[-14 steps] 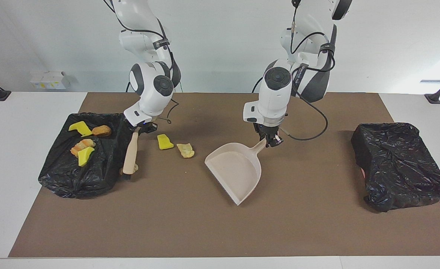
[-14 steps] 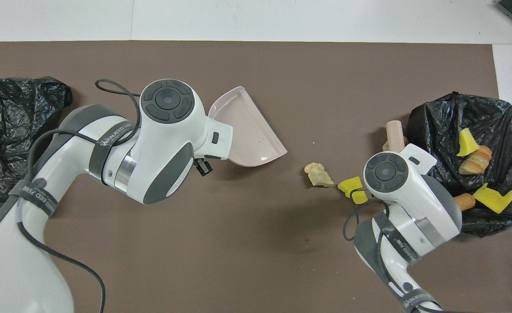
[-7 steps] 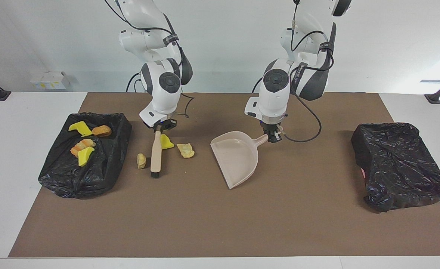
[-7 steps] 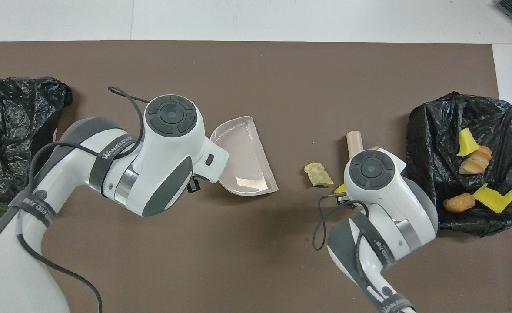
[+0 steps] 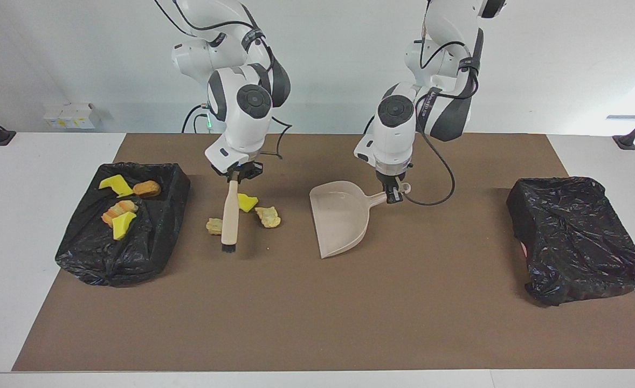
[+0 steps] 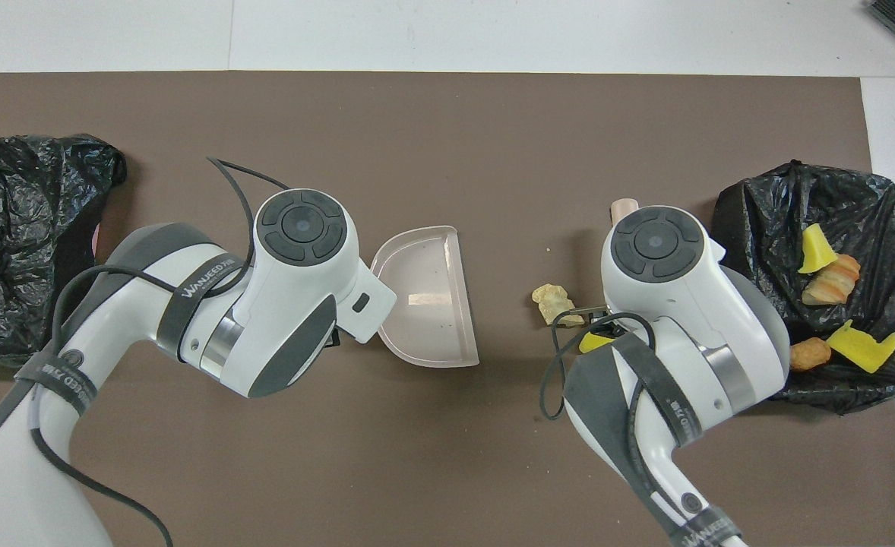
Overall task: Sweep and dump trash in bin
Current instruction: 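Move the brush with the right gripper behind the bread pieces near the bin, then sweep the bread and sponge pieces with the brush into the dustpan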
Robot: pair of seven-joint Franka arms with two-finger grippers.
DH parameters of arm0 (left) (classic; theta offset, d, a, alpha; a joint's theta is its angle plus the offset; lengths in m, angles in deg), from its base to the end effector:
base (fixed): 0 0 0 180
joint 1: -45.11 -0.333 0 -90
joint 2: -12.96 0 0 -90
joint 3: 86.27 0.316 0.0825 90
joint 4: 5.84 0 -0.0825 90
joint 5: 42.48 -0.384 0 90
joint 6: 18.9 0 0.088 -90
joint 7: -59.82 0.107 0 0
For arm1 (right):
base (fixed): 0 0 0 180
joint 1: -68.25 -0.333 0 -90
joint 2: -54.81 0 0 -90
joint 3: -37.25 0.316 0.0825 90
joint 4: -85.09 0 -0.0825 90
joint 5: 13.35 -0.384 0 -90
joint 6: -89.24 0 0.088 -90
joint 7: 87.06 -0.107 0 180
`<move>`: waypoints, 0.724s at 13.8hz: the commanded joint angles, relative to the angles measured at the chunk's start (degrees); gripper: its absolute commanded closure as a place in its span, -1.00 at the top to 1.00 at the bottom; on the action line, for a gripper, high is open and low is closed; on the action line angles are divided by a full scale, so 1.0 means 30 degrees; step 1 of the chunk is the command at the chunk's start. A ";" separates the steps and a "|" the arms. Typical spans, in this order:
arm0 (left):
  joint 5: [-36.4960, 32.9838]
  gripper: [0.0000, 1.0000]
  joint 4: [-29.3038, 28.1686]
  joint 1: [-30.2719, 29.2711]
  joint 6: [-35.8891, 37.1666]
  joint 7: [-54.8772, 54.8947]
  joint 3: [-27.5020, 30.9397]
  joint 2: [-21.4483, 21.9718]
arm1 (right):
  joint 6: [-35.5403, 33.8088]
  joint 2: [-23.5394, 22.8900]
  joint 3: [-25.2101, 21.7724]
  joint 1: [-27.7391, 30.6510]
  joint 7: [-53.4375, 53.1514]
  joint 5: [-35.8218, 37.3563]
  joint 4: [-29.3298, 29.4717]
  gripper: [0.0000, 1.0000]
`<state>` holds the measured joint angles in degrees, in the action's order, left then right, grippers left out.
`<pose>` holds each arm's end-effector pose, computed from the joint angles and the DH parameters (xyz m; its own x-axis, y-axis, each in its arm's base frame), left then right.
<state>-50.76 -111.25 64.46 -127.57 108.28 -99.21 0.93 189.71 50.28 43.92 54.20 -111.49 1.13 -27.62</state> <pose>0.5127 -0.3042 0.4052 0.1003 -0.9821 -0.1594 -0.9923 -0.1105 0.0565 0.5142 0.1697 0.4138 0.9839 -0.0103 -0.1782 0.0472 -0.9478 0.3154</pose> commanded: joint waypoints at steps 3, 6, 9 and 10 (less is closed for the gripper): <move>-0.0346 -1.00 -0.1364 0.0522 -0.0750 0.0311 0.0123 0.0727 | -0.0123 0.1010 0.0090 0.1924 0.0614 -0.0254 -0.1680 -1.00; -0.0317 -1.00 -0.1424 0.0523 -0.0955 0.0311 0.0094 0.0612 | 0.2507 0.2473 0.0090 0.3301 0.1605 -0.0605 -0.4696 -1.00; -0.0317 -1.00 -0.2038 0.0728 -0.1687 0.0311 0.0094 0.0757 | 0.3776 0.3502 0.0090 0.4008 0.3218 -0.2036 -0.6636 -1.00; -0.0317 -1.00 -0.2214 0.0786 -0.1862 0.0311 0.0094 0.0786 | 0.3806 0.3678 0.0090 0.3979 0.3483 -0.2593 -0.6901 -1.00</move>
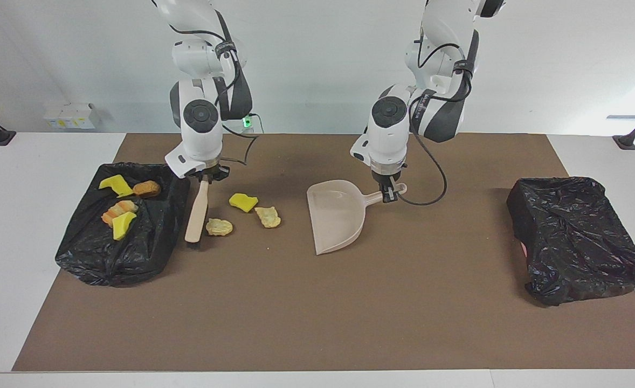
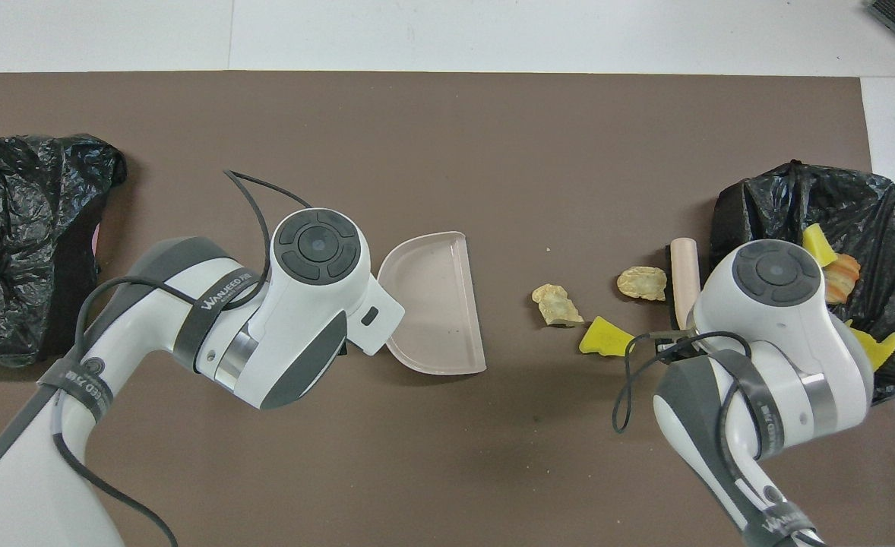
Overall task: Sweep and dump trash in bin
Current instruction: 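Sweep the bread and sponge pieces with the brush into the dustpan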
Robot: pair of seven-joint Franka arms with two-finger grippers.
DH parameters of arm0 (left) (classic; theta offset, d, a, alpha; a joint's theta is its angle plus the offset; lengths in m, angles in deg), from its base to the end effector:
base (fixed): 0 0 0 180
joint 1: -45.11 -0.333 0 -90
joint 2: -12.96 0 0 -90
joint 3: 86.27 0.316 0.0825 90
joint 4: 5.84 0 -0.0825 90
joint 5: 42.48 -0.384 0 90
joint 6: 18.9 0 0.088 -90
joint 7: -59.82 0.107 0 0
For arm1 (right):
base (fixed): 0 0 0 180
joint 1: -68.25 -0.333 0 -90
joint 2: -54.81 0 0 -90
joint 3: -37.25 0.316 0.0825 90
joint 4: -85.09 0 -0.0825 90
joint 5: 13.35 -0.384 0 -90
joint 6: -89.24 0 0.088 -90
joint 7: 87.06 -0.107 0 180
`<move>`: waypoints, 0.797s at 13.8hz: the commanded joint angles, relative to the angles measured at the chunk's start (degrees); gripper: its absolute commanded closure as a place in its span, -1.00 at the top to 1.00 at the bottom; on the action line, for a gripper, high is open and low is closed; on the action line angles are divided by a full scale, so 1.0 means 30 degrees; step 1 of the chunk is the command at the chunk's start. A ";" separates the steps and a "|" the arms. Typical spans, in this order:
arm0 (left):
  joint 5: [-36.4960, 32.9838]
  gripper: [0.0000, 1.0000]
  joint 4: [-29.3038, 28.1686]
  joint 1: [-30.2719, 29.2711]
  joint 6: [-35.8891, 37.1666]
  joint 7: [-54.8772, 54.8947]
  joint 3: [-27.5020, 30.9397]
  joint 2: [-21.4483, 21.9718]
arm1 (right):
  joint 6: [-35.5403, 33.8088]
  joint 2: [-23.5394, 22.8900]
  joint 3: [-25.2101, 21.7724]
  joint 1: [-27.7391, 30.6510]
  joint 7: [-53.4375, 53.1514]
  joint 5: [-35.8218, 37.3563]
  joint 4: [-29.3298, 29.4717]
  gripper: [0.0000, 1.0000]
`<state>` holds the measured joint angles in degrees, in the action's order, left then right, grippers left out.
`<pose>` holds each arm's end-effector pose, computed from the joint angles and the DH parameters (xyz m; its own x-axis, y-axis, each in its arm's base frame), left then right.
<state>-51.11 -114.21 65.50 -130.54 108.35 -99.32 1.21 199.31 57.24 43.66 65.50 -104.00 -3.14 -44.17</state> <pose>0.5008 -0.3123 0.3886 0.0708 -0.9849 -0.1583 -0.9955 -0.0798 0.0514 0.4758 0.0642 0.3611 0.9683 -0.0766 -0.2378 -0.0217 -0.9740 0.2256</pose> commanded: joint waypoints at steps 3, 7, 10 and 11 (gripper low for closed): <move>-0.0198 -1.00 -0.1669 0.0469 -0.1487 0.0319 0.0131 0.0694 | 0.0606 0.1740 0.0178 0.0067 0.2652 -0.3188 -0.1941 -1.00; -0.0198 -1.00 -0.1934 0.0470 -0.1870 0.0319 0.0101 0.0665 | 0.1977 0.2589 0.0178 -0.0021 0.5992 -0.3723 -0.3432 -1.00; -0.0198 -1.00 -0.1934 0.0470 -0.1899 0.0290 0.0101 0.0665 | 0.3299 0.2095 0.0207 -0.0428 0.5913 -0.3984 -0.3730 -1.00; -0.0198 -1.00 -0.1934 0.0470 -0.1986 0.0290 0.0101 0.0665 | 0.3591 0.1773 0.0207 -0.1069 0.5447 -0.4683 -0.3642 -1.00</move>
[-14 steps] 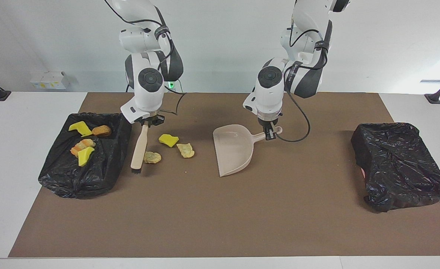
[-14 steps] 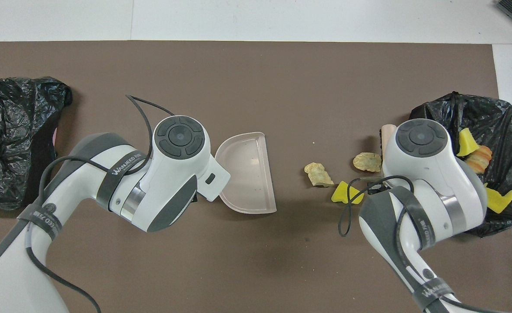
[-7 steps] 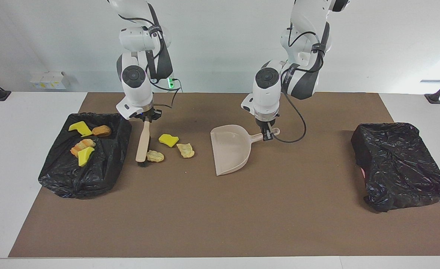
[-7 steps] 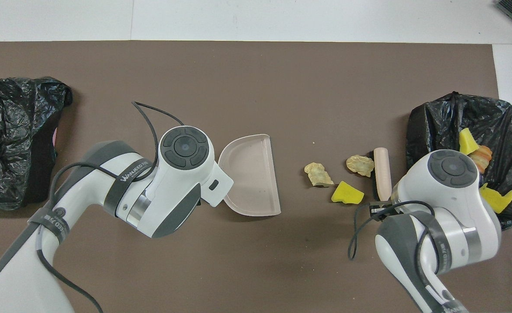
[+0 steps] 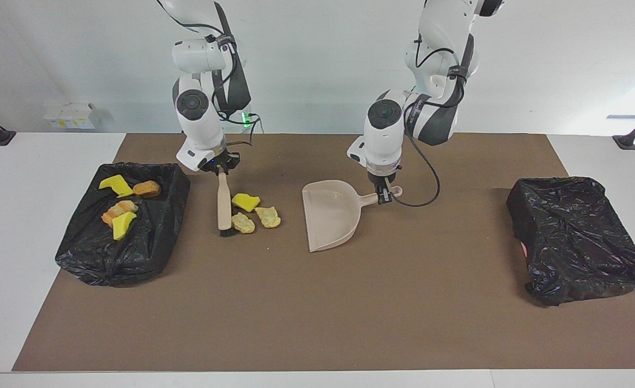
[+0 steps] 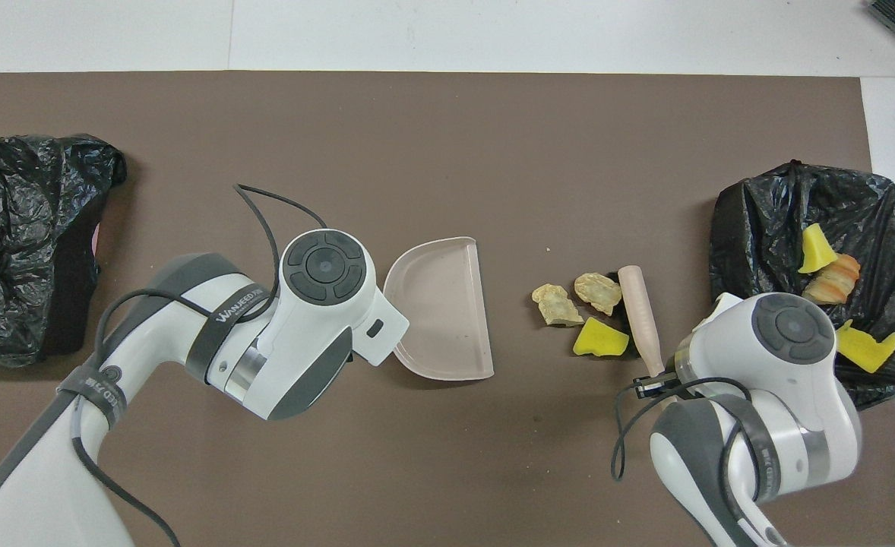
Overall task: Sweep and dump trash in bin
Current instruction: 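Sweep the bread and sponge pieces with the brush into the dustpan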
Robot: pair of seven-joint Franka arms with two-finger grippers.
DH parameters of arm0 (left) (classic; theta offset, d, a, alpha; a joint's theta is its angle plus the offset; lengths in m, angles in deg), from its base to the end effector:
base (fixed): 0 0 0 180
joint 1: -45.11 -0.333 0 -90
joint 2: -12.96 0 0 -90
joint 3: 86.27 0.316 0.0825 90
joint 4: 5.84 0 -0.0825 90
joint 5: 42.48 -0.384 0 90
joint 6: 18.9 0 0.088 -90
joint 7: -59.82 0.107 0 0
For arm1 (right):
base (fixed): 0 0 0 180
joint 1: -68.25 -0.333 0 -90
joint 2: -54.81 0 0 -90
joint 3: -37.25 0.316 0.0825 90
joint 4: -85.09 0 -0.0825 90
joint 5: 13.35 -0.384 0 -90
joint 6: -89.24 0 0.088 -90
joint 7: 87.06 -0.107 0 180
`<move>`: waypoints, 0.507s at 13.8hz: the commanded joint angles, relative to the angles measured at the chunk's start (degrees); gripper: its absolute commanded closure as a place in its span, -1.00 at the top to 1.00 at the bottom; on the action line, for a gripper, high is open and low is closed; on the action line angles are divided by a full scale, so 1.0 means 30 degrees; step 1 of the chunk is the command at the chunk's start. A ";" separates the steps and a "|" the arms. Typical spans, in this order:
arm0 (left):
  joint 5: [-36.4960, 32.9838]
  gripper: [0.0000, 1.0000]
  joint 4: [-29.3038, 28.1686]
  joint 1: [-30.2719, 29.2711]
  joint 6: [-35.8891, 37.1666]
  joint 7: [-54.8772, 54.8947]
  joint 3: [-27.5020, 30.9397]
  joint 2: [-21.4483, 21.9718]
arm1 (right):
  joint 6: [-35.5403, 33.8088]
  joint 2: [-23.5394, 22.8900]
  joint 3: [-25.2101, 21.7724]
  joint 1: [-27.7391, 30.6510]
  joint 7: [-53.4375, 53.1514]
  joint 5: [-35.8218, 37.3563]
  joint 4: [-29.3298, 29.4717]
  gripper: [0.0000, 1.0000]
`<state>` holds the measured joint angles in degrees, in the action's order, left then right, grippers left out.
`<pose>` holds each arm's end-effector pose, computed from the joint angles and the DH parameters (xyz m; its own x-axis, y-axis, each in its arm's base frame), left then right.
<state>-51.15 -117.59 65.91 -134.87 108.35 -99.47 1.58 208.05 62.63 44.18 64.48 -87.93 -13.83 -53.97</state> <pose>0.4914 -0.3158 0.3717 0.0545 -0.9885 -0.1413 -0.9975 -0.0601 0.0361 0.4370 0.0827 0.3423 0.9636 0.1578 -0.2159 0.1645 -0.9863 0.0134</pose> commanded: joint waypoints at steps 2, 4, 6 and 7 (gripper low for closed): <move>-0.0187 -1.00 -0.0806 0.0305 -0.0629 0.0288 0.0180 0.0540 | 0.1904 -0.0842 0.0032 -0.2106 -0.2187 -0.1684 -0.0142 -1.00; -0.0157 -1.00 -0.0806 0.0305 -0.0687 0.0230 0.0181 0.0511 | 0.1852 -0.1663 0.0032 -0.3455 -0.4239 -0.1743 0.1025 -1.00; -0.0157 -1.00 -0.0806 0.0188 -0.0775 0.0229 0.0181 0.0511 | 0.1909 -0.2687 0.0062 -0.4686 -0.5649 -0.2179 0.2110 -1.00; -0.0157 -1.00 -0.0806 0.0159 -0.0805 0.0229 0.0181 0.0511 | 0.1939 -0.3127 0.0091 -0.5127 -0.6061 -0.2704 0.2638 -1.00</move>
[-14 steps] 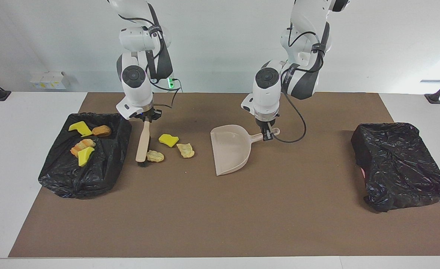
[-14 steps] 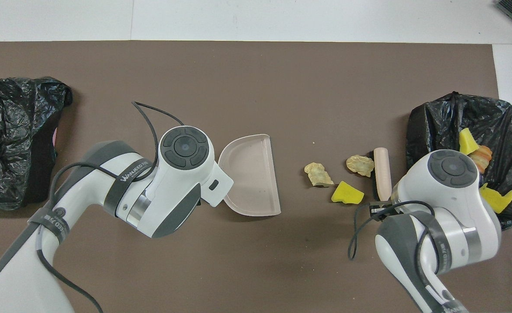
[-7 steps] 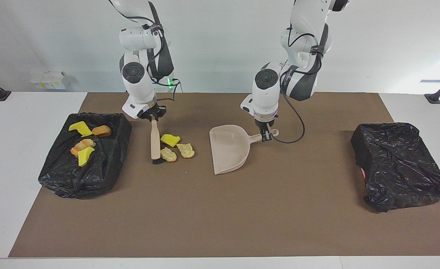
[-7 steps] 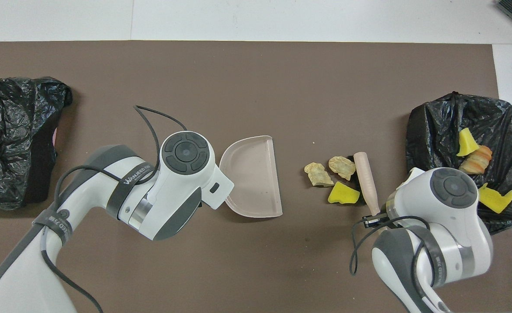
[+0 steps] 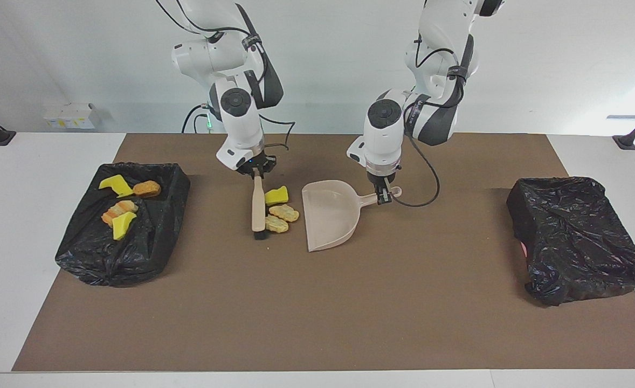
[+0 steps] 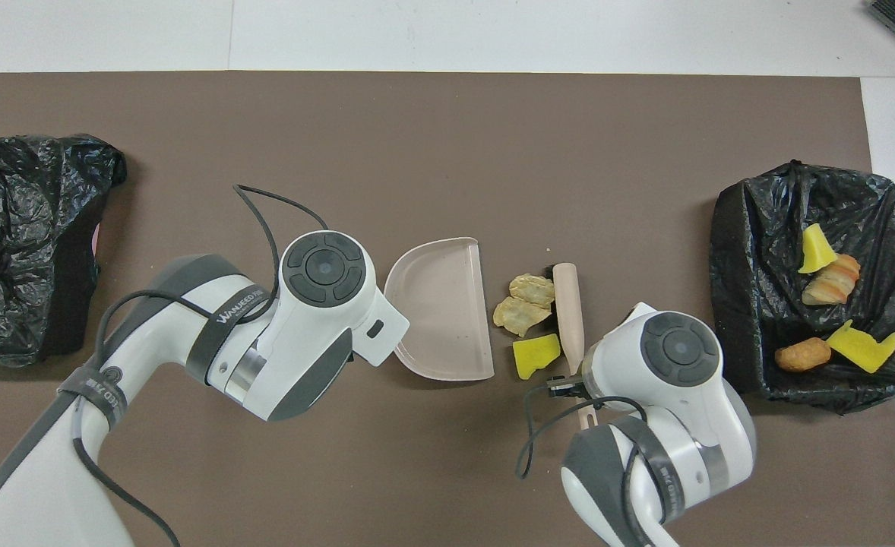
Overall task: Sweep and dump trash in bin
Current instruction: 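Sweep the bread and sponge pieces with the brush into the dustpan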
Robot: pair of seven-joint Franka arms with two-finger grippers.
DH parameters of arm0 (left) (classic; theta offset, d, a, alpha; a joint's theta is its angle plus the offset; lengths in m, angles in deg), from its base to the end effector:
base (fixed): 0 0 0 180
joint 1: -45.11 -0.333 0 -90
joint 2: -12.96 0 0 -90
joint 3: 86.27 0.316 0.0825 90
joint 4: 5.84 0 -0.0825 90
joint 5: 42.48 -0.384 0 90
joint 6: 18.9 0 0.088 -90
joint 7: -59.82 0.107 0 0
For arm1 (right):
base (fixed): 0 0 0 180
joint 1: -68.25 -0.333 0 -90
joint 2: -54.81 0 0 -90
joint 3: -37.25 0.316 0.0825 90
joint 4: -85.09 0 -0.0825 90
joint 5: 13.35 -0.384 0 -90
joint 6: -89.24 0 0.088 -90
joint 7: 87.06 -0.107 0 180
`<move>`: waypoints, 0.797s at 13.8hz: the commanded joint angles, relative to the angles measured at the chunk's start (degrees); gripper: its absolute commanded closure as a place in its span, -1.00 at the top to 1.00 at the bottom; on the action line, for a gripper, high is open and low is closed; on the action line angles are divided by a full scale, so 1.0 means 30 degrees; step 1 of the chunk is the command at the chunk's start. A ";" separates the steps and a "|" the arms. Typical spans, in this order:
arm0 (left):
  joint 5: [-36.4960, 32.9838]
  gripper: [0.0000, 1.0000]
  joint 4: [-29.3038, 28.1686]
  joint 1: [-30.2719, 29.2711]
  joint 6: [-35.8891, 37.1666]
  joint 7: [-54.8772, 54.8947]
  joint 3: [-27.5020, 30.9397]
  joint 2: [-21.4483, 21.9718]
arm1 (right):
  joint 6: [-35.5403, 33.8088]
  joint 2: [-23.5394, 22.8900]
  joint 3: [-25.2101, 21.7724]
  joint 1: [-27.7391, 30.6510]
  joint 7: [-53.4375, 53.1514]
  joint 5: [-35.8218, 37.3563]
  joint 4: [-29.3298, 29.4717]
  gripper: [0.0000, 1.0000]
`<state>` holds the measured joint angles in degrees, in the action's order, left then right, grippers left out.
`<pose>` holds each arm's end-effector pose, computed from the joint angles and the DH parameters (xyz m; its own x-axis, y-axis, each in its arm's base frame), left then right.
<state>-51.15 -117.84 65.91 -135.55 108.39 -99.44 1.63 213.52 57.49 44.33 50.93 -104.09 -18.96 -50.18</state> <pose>0.4916 -0.3159 0.3711 0.0540 -0.9893 -0.1359 -0.9978 -0.0586 0.0300 0.4337 0.2008 0.3347 0.9849 0.0677 -0.1595 0.0653 -0.9977 -0.0204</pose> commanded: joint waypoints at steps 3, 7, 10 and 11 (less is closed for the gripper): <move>-0.0157 -1.00 -0.0725 0.0101 -0.0756 0.0246 0.0171 0.0436 | 0.0466 -0.2851 0.0100 -0.2279 -0.2781 -0.2313 0.2898 -1.00; -0.0157 -1.00 -0.0696 0.0013 -0.0815 0.0275 0.0200 0.0406 | 0.0527 -0.3586 0.0100 -0.3689 -0.3200 -0.5183 0.4803 -1.00; -0.0157 -1.00 -0.0695 -0.0075 -0.1049 0.0478 0.0200 0.0348 | -0.0056 -0.3443 0.0042 -0.3605 -0.3113 -0.5189 0.5188 -1.00; -0.0157 -1.00 -0.0666 -0.0075 -0.1166 0.0886 0.0200 0.0348 | -0.0843 -0.3180 -0.0075 -0.3458 -0.2996 -0.5101 0.5217 -1.00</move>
<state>-51.15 -118.12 65.79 -136.67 109.38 -99.22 1.63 214.06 47.48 44.37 39.40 -113.38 -33.23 -35.71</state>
